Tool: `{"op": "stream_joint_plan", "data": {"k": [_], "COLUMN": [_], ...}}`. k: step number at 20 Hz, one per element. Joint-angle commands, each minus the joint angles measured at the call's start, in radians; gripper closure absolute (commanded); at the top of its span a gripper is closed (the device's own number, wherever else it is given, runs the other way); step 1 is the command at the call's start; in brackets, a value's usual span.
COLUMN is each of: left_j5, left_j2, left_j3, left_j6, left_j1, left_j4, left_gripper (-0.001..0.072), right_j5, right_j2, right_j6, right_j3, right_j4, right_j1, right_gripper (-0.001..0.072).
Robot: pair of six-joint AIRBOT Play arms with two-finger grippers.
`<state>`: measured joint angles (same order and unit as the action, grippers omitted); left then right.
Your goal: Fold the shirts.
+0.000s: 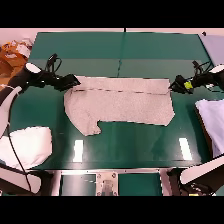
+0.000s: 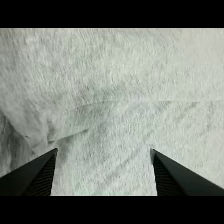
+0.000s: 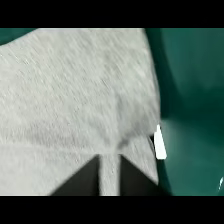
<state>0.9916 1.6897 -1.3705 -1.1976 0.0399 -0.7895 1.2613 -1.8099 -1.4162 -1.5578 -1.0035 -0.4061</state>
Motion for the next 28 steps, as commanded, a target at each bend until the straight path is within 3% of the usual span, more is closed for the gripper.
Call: {"op": "stream_joint_plan", "data": {"k": [1,2,5,8,12,15,16,17,18,19,20,23,28], "left_j5": [0.282,0.359,0.458,0.465,0.359,0.239,0.189,0.143,0.114,0.094,0.08,-0.04,-0.34], "left_j2": [-0.001,-0.001,-0.003,-0.054,-0.256,-0.504,-0.579,-0.645,-0.688,-0.71,-0.711,-0.708,-0.708], "left_j3": [-0.061,-0.085,-0.142,-0.104,0.149,0.42,0.499,0.576,0.639,0.693,0.743,0.883,1.006], "left_j6": [-0.024,-0.024,-0.074,-0.114,-0.133,-0.148,-0.176,-0.198,-0.216,-0.229,-0.243,-0.234,-0.284], "left_j1": [0.056,0.076,0.097,0.067,0.003,0.002,0.002,0.002,0.002,0.002,0.002,-0.014,-0.236], "left_j4": [-0.004,-0.003,-0.006,-0.05,-0.18,-0.209,-0.212,-0.209,-0.196,-0.174,-0.145,-0.032,0.053], "left_gripper": [0.0329,0.0692,0.0685,0.0686,0.0686,0.0685,0.0684,0.0682,0.0566,0.0257,0.0214,0.0215,0.0215], "right_j5": [0.157,0.183,0.197,0.102,-0.012,-0.044,-0.074,-0.124,-0.18,-0.228,-0.266,-0.332,-0.462], "right_j2": [0.026,0.047,0.156,0.352,0.663,0.796,0.802,0.802,0.801,0.796,0.786,0.743,0.679], "right_j6": [-0.042,-0.042,-0.038,-0.027,-0.051,-0.033,0.002,0.035,0.053,0.056,0.056,0.055,0.055], "right_j3": [-0.026,-0.012,0.121,0.368,0.798,1.043,1.088,1.123,1.144,1.151,1.152,1.152,1.151], "right_j4": [-0.01,-0.01,-0.01,-0.01,-0.007,0.096,0.14,0.184,0.223,0.253,0.28,0.32,0.343], "right_j1": [-0.073,-0.087,-0.094,-0.094,-0.094,-0.093,-0.093,-0.093,-0.093,-0.093,-0.093,-0.093,-0.092], "right_gripper": [0.0701,0.0702,0.0702,0.0702,0.0701,0.0699,0.0645,0.0456,0.0266,0.0231,0.023,0.0238,0.0239]}}
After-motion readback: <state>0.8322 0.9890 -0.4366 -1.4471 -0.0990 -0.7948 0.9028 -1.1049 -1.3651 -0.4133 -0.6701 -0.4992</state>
